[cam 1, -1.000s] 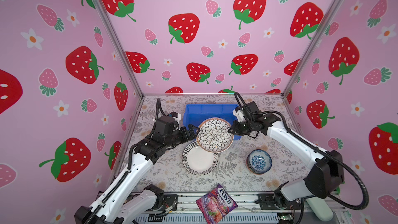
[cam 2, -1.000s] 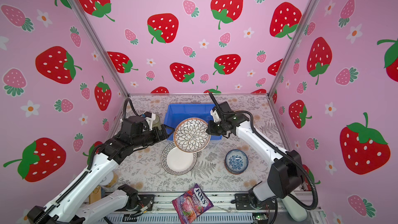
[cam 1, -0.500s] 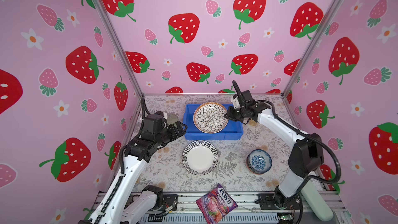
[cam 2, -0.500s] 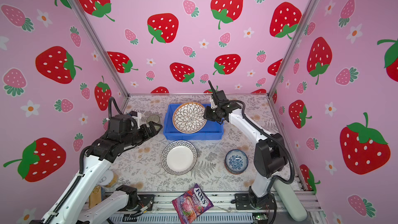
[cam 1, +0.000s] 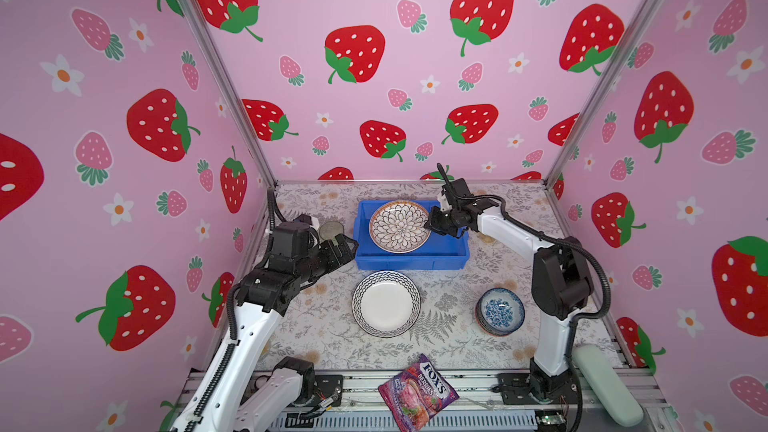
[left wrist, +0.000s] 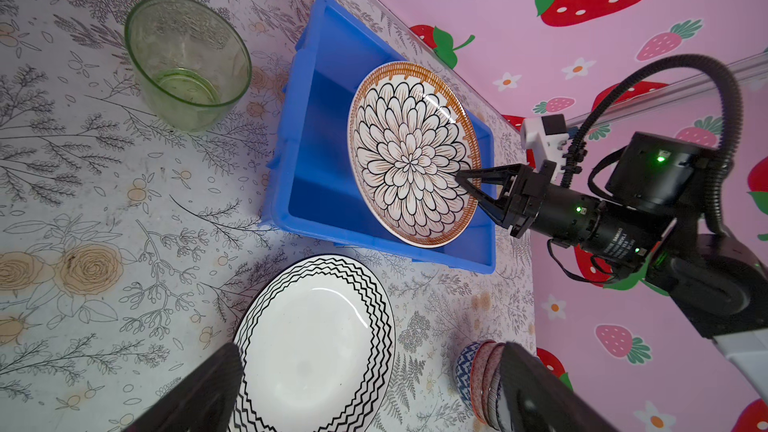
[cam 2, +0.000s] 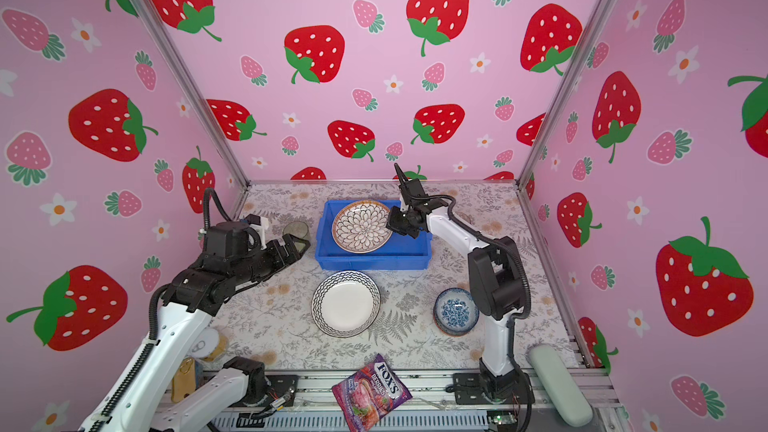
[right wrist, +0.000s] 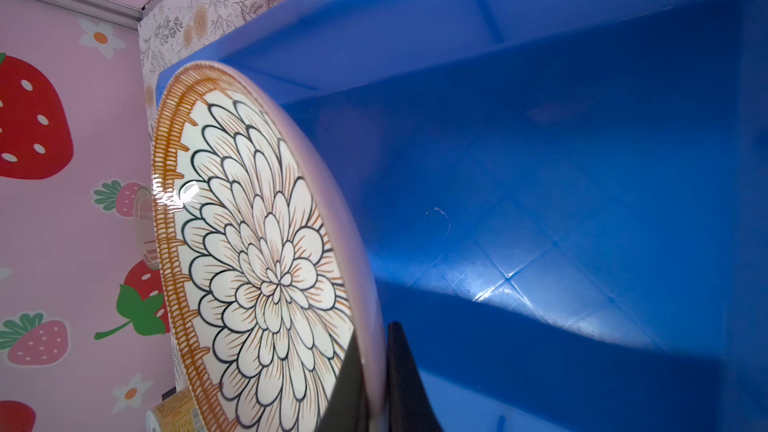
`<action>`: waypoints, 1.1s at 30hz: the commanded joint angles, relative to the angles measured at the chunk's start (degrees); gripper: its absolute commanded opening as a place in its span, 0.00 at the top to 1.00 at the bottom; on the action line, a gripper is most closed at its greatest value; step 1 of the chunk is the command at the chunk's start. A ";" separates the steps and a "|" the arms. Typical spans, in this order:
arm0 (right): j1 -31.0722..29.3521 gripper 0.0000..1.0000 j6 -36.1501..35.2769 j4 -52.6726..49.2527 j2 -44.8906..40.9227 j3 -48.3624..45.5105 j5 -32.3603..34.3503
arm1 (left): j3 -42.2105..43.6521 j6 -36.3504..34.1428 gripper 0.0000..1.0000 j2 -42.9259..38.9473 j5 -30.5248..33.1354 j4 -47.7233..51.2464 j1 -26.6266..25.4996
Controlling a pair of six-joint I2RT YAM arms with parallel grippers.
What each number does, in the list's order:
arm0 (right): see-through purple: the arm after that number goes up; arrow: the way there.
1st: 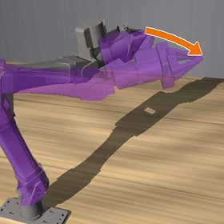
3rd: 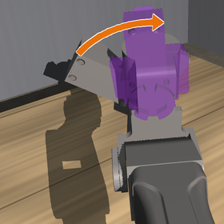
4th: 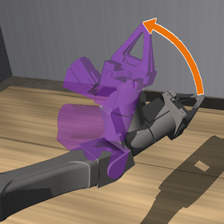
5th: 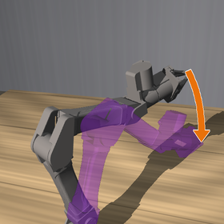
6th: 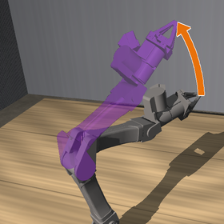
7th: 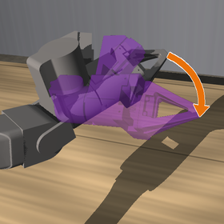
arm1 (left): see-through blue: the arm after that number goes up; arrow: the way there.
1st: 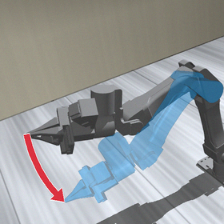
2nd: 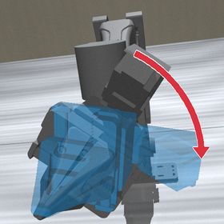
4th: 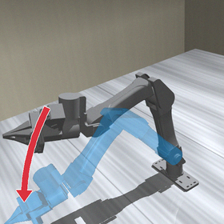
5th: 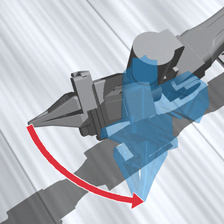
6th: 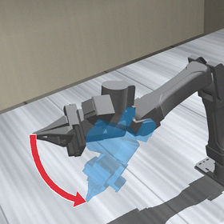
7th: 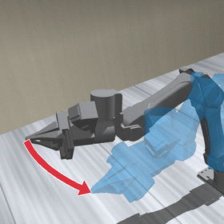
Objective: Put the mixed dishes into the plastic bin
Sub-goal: 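Carry the flower plate into the bin with right gripper while left releases, then lower the flower plate into the blue bin and open the right gripper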
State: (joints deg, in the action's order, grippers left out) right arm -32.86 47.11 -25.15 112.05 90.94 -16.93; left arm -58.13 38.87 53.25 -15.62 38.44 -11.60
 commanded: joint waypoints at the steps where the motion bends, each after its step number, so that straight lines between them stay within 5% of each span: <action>1: 0.16 1.00 3.58 7.67 0.09 3.23 -2.06 | -0.86 -0.82 0.01 0.96 -0.41 -0.21 0.74; 33: -2.38 1.00 9.87 17.44 5.69 -2.29 -1.92 | 1.24 -1.26 0.01 7.19 -7.06 -4.86 3.55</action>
State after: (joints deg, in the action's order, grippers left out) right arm -34.89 54.52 -14.15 118.67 88.03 -16.95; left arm -56.93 38.54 60.34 -21.63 34.44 -8.34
